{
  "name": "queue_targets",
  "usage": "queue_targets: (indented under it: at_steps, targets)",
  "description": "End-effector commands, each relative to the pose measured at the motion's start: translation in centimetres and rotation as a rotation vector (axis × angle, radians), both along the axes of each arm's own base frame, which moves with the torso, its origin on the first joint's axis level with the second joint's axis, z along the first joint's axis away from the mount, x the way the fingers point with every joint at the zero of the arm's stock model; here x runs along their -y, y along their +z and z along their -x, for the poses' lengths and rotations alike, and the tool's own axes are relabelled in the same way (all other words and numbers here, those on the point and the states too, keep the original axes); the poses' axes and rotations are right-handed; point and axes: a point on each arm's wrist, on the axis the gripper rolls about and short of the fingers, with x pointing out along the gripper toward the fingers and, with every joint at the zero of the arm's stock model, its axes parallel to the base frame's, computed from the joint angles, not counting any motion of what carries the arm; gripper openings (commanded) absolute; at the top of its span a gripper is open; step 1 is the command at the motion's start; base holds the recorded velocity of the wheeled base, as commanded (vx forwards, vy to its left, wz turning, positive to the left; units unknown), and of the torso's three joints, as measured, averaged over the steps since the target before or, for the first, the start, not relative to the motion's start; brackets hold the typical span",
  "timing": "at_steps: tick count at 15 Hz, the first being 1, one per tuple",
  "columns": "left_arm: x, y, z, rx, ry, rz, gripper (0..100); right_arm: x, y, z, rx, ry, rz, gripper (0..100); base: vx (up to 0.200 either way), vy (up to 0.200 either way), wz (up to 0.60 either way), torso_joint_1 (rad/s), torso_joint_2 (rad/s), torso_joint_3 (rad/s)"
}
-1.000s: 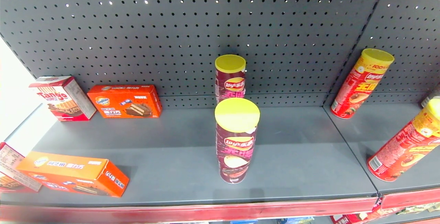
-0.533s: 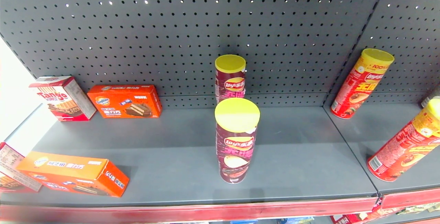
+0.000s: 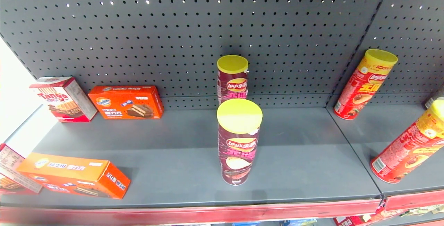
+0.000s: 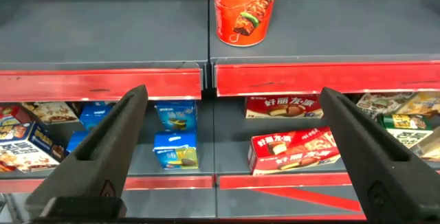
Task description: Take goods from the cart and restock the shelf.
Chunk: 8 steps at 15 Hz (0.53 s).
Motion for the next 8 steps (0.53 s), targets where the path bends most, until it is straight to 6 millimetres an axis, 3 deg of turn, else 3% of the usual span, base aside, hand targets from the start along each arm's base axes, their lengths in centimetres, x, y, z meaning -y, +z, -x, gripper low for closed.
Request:
queue_targets:
  at_steps: [1,5,8]
  targets:
    - [0.0,-0.45,0.02,-0.05,-0.005,0.04,100,0.0,0.01,-0.01,-0.001,-0.001,0.0,100,0.0,0.0,0.0,0.0,0.0,0.0]
    - [0.03,-0.38,-0.02,-0.034,-0.016,0.013,100,0.0,0.01,-0.01,-0.001,-0.001,0.0,100,0.0,0.0,0.0,0.0,0.0,0.0]
    - [0.02,-0.38,0.0,-0.04,-0.012,0.102,100,0.0,0.01,-0.01,-0.001,-0.001,0.0,100,0.0,0.0,0.0,0.0,0.0,0.0]
